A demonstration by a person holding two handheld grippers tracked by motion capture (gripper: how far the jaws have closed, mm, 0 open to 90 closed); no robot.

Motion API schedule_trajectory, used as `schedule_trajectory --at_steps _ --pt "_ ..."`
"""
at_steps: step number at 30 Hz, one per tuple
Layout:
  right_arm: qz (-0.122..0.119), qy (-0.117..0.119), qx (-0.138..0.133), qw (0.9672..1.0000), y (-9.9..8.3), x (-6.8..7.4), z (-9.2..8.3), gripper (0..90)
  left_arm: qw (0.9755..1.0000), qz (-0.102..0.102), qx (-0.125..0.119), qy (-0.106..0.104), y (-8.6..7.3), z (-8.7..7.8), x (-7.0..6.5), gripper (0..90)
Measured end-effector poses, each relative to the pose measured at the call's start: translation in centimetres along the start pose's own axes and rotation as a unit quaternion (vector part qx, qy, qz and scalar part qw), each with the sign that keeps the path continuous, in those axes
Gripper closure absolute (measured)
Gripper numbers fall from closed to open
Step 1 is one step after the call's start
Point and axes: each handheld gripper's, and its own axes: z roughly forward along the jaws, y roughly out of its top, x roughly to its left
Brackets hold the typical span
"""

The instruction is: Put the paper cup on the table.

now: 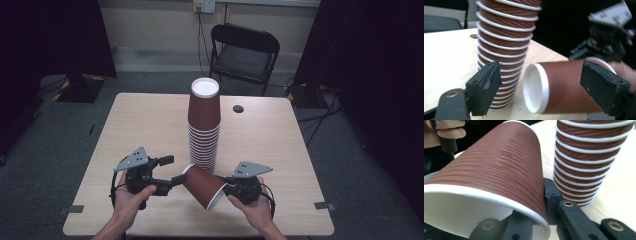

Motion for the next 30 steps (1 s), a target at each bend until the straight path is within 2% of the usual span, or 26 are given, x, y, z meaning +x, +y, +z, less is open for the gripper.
schedule_trajectory --at_steps 4,6,7,12,14,18,22,24,27,28,30 --pt "0.003 0.006 0.027 0.9996 0.3 -0.3 -0.2 85.3 0.9988 0.045 0.019 -0.001 0.2 0.3 -0.8 18.8" --pt "0.004 0.013 0.048 0.9987 0.6 -0.6 -0.3 85.4 0.9975 0.062 0.032 -0.013 0.2 0.4 -1.1 18.9" --pt "0.004 0.013 0.048 0.9987 0.6 -0.6 -0.3 85.4 0.9975 0.062 0.032 -0.013 0.2 0.4 -1.1 18.8" --pt "0.014 0.026 0.085 0.9959 0.9 -1.1 -0.1 85.4 0.9925 0.100 0.064 -0.028 -0.1 0.9 -1.8 18.8" --pt "0.020 0.039 0.100 0.9941 0.9 -1.4 0.1 85.4 0.9904 0.111 0.074 -0.038 -0.1 1.1 -2.1 19.4" --pt "0.021 0.051 0.115 0.9918 1.1 -1.7 0.5 85.4 0.9844 0.141 0.093 -0.048 -0.2 1.4 -2.6 17.9" --pt "0.015 0.068 0.132 0.9888 1.3 -1.5 1.0 85.5 0.9766 0.173 0.116 -0.052 -0.5 1.8 -3.1 15.3" --pt "0.015 0.075 0.139 0.9873 1.4 -1.4 1.2 85.5 0.9747 0.183 0.118 -0.051 -0.6 2.0 -3.3 15.7" --pt "0.017 0.081 0.146 0.9859 1.5 -1.6 1.4 85.5 0.9685 0.202 0.132 -0.063 -0.9 2.5 -3.7 15.7" --pt "0.020 0.082 0.147 0.9855 1.5 -1.6 1.4 85.5 0.9649 0.213 0.140 -0.063 -1.0 2.7 -3.9 15.8" --pt "0.018 0.083 0.154 0.9844 1.5 -1.8 1.5 85.5 0.9611 0.225 0.147 -0.063 -1.2 3.0 -4.2 15.5"
